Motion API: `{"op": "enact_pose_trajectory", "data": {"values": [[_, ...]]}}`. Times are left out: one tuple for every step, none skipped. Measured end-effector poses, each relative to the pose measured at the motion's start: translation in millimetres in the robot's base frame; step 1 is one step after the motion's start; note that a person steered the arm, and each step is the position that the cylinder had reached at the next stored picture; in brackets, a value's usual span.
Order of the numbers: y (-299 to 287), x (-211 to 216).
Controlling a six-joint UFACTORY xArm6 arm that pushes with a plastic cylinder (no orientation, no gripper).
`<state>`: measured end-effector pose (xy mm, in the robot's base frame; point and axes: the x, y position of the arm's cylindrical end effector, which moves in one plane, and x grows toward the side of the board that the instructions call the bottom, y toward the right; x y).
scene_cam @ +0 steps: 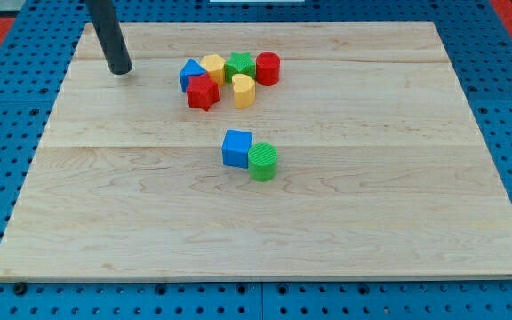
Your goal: Nudge the blue triangle to its right a bit
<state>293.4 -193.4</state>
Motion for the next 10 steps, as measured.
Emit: {"op": "enact_pose_trajectory", "data": {"values": [[27.8,-5.9],[49.9,2.5],[61.2,3.5],[66.0,-0.4],[76.4,-0.9],[87.4,-1.0],[91.0,-1.0],[91.0,0.3],[91.0,1.7],[90.4,-7.1]]}}
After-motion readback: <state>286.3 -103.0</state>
